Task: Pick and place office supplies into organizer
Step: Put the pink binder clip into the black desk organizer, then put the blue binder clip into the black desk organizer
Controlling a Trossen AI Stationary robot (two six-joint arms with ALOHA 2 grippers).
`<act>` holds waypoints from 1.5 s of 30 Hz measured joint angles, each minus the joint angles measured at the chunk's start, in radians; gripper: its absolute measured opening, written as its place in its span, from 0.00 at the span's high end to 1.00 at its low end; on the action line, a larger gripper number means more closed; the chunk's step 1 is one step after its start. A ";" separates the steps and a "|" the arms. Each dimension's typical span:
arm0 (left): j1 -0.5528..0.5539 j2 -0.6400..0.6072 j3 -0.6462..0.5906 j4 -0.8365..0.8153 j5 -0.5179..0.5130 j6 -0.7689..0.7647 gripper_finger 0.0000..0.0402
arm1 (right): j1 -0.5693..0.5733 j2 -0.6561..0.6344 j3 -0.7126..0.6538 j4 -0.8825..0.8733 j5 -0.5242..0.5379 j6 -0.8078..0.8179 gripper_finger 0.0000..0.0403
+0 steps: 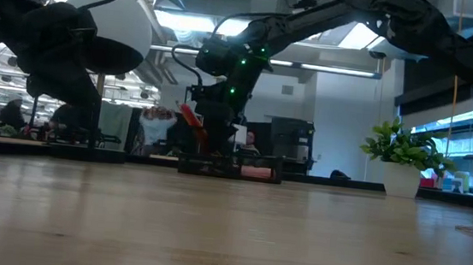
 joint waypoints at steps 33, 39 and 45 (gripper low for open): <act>0.000 0.000 0.000 -0.002 0.000 0.057 0.60 | 0.257 -0.017 0.200 -0.540 -0.027 0.232 0.68; 0.000 0.000 0.000 -0.003 0.010 0.066 0.60 | 0.374 -0.047 0.200 -0.594 -0.030 0.256 0.67; 0.000 0.000 0.000 -0.003 0.011 0.066 0.60 | 0.470 -0.109 0.199 -0.640 0.019 0.317 0.67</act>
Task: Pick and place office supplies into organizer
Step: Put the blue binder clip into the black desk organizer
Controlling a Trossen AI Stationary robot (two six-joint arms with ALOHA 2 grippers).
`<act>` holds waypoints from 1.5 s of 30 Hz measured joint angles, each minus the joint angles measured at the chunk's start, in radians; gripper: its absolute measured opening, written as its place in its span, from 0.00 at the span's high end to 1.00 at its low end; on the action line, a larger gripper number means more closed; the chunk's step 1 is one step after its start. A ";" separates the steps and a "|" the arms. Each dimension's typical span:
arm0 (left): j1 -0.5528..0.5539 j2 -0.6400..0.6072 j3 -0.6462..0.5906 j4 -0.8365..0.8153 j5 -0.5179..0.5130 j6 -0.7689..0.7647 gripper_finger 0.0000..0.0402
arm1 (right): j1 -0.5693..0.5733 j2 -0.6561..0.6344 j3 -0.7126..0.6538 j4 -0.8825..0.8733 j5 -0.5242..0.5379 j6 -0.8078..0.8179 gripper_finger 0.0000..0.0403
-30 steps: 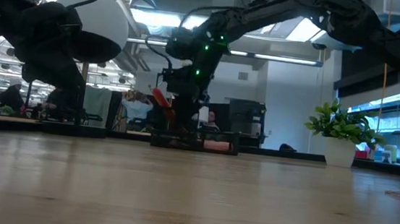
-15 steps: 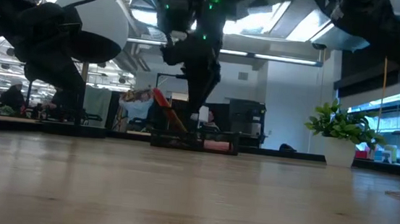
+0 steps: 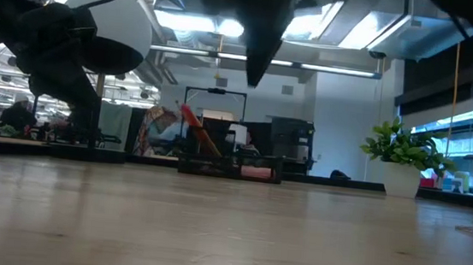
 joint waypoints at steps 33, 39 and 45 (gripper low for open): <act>0.000 0.000 0.000 -0.002 0.015 0.037 0.60 | 0.365 -0.821 -1.184 0.448 0.098 1.198 0.67; 0.000 0.000 0.000 -0.001 0.013 0.036 0.60 | 0.379 -0.717 -1.204 0.526 -0.011 1.199 0.68; 0.000 0.000 0.000 0.000 0.013 0.034 0.60 | 0.379 -0.607 -1.204 0.531 -0.060 1.228 0.68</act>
